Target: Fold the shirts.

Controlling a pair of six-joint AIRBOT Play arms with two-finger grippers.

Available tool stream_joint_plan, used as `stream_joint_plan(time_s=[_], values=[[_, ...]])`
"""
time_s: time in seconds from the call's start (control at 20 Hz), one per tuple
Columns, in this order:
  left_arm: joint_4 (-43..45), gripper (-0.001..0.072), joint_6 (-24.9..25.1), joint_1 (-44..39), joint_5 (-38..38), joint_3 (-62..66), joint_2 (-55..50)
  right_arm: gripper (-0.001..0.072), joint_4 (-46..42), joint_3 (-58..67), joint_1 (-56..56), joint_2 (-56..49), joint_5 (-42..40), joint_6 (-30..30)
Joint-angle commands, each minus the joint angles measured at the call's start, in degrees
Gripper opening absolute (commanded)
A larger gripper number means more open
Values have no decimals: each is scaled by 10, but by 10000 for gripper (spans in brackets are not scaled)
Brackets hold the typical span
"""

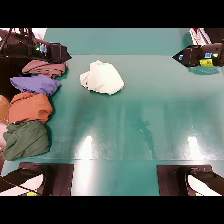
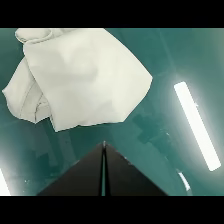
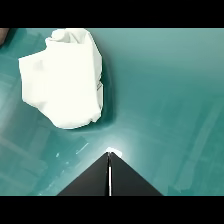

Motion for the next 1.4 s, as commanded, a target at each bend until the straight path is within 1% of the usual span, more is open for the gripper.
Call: stream_joint_plan(time_s=[0.0, 0.6, 0.75, 0.8, 0.85, 0.9, 1.0, 1.15, 1.25, 1.35], values=[[0, 27, 0, 0, 0, 0, 0, 15, 0, -1, 0, -1, -1, 0], [-1, 27, -1, 0, 3, 1, -1, 15, 1, -3, 0, -1, -4, 0], [-18, 31, 5, 0, 51, 0, -2, 15, 5, -3, 1, -1, -4, 0], [-10, 276, 12, 0, 73, 0, -7, 15, 5, -3, 1, -1, -3, 0], [2, 596, 9, 0, 88, 0, -17, 15, 5, -3, 1, -1, -4, 0], [14, 626, 0, 0, 98, 0, -32, 15, 5, -3, 1, -1, -3, 1], [19, 626, 0, 0, 98, 0, -83, 15, 5, -3, 0, -1, -4, 0], [14, 627, 0, 0, 98, 0, -188, 15, 5, -3, 1, -1, 0, 0], [-12, 627, 0, 0, 103, 0, -255, 15, 5, -3, 1, -1, 2, 0], [-65, 627, 1, 0, 107, 0, -313, 15, 5, -3, 1, -1, 2, 0]])
